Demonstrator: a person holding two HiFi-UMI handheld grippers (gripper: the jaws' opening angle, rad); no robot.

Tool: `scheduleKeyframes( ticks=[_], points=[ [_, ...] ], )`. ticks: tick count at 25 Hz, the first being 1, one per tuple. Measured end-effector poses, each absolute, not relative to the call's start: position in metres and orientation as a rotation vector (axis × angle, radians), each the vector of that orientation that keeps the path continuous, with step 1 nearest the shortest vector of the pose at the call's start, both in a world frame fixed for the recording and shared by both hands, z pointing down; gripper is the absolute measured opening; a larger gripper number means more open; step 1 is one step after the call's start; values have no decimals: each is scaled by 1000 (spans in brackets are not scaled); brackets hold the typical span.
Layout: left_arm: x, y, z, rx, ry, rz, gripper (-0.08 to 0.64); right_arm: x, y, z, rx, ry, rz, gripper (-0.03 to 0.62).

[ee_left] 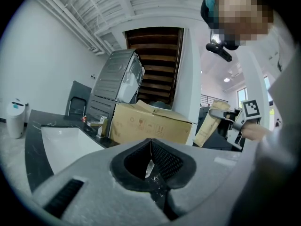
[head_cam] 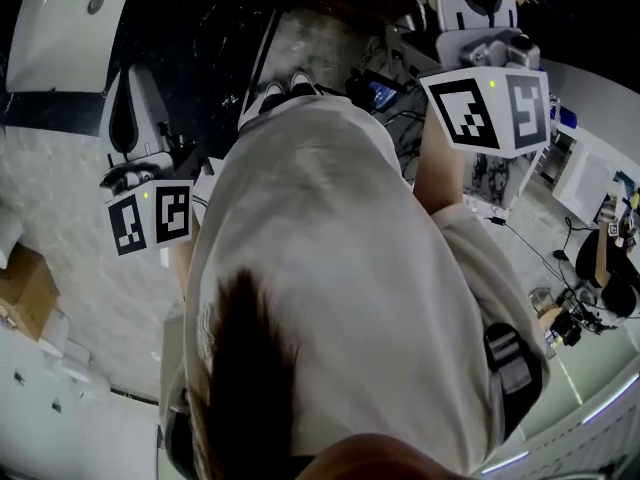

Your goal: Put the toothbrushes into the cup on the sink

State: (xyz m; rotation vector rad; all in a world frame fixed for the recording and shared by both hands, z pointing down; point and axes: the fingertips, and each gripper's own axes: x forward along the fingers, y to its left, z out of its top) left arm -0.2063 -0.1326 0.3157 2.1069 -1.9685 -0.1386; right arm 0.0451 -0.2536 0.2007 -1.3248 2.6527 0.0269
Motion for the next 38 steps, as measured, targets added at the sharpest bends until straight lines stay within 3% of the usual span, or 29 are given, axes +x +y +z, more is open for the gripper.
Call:
scheduleKeyframes(
  ticks=[38],
  points=[
    [-230, -136, 326, 2022, -2024, -174, 15, -32, -290, 168, -1091, 2688, 75, 48]
  ],
)
